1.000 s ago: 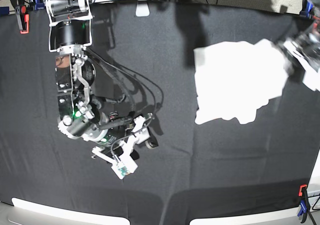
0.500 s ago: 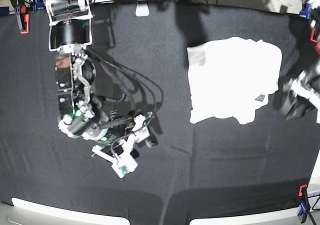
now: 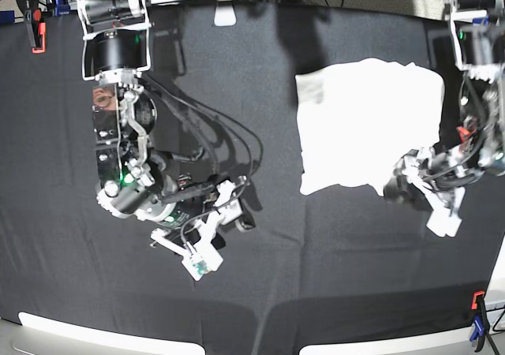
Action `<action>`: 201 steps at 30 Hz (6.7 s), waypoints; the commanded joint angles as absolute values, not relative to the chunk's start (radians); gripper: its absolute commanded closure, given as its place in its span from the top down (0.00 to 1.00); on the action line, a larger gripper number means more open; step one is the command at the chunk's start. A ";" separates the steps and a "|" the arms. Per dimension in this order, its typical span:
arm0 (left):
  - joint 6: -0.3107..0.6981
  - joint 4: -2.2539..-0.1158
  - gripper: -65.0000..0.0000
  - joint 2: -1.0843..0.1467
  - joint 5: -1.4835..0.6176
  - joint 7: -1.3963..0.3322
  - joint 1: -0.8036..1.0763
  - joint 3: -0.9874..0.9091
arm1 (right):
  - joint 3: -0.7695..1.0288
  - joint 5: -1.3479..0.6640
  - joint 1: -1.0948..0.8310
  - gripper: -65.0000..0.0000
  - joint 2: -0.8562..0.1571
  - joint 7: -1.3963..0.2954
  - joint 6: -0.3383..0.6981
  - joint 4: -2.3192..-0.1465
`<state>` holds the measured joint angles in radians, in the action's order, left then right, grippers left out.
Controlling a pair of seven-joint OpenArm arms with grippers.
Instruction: Layout the t-shirt on the table in an organized manner, then fold the t-shirt properly
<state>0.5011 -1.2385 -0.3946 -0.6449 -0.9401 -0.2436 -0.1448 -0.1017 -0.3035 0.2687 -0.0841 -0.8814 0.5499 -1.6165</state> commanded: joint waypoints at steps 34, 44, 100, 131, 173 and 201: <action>0.395 -1.237 0.29 -0.576 -0.480 -0.849 -0.268 -0.151 | -0.097 -0.314 0.296 0.54 -0.080 -0.855 0.553 -1.626; 0.369 -1.287 0.27 -0.641 -0.533 -0.810 -0.260 -0.216 | -0.098 -0.315 0.297 0.54 -0.059 -0.815 0.554 -1.625; 0.344 -1.304 0.00 -0.396 -0.160 -0.470 0.057 -0.260 | -0.566 -0.133 0.182 0.00 0.035 -0.686 0.681 -1.415; 0.377 -1.435 0.00 -0.402 -0.354 -0.368 0.216 -0.449 | -0.375 -0.053 0.213 0.00 0.105 -0.601 0.545 -1.409; 0.568 -1.384 0.00 -0.374 -0.612 -0.590 0.005 -0.360 | -0.404 0.055 -0.136 0.00 -0.015 -0.683 0.488 -1.849; 0.574 -1.919 0.00 -0.158 -0.689 -0.745 0.920 -0.757 | -0.025 -0.126 -0.824 0.00 -0.051 -1.124 0.551 -2.313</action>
<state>0.5705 -1.9064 -0.1501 -0.6765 -0.7601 0.9031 -0.7479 -0.0242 -0.1081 -0.8165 -0.0483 -1.1351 0.5453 -2.2955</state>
